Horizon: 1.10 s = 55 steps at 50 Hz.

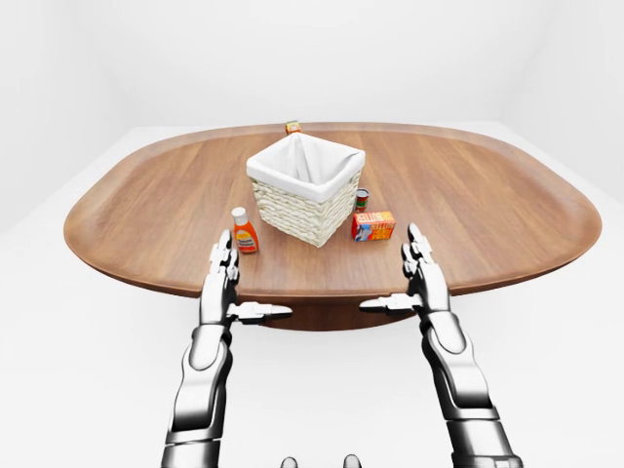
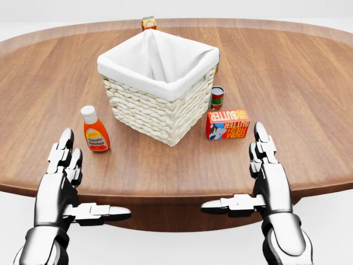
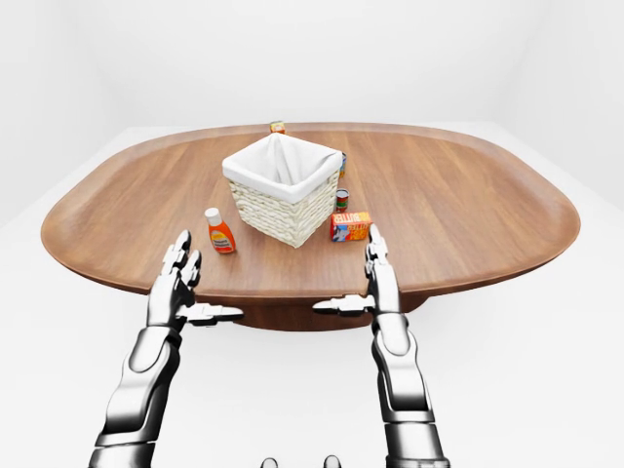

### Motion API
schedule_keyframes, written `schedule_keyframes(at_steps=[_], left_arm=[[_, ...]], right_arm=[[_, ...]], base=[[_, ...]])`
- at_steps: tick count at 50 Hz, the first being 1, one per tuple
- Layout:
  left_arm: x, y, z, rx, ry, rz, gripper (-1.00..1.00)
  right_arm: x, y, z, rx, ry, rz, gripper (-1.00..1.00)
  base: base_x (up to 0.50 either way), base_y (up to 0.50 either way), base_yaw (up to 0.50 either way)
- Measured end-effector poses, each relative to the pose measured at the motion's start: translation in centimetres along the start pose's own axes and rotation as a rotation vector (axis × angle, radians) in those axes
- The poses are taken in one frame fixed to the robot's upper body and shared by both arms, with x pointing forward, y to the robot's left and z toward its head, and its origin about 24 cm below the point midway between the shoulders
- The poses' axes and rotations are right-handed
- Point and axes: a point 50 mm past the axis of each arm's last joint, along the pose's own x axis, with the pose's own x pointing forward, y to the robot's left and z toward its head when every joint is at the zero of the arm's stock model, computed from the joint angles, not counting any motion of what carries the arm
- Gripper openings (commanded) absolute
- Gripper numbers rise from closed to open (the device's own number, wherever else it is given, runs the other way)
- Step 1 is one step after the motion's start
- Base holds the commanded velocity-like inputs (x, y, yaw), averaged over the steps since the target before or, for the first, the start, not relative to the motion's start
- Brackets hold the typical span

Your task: Pick up the butter and put it in the basket.

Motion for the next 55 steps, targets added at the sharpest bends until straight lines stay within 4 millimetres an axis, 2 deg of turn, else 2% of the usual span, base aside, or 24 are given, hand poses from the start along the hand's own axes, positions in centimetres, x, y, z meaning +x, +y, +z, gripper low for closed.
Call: schedule_keyframes(at_steps=[21,33,43,49,55], left_arm=[[2.6,1.5,5.5,0.017,-0.203,0.025,1.0],[4.5,2.2,8.2,0.012,-0.281,0.034,1.0],[5.6,2.7,10.8,0.008,-0.355,0.039,1.0],[6.5,2.8,12.2,0.006,-0.384,0.034,1.0],[7.7,2.9,13.3,-0.001,-0.395,0.027,1.0]], right_arm=[[3.1,-0.4,4.8,-0.054,-0.165,0.028,1.0],[5.2,-0.1,6.8,-0.091,-0.204,0.044,1.0],[7.2,0.1,9.4,-0.122,-0.257,0.055,1.0],[8.6,0.2,10.4,-0.134,-0.254,0.057,1.0],[10.3,0.2,10.7,-0.138,-0.205,0.053,1.0]], base=[[0.0,0.0,0.0],[0.0,0.0,0.0],[0.0,0.0,0.0],[0.0,0.0,0.0],[0.0,0.0,0.0]])
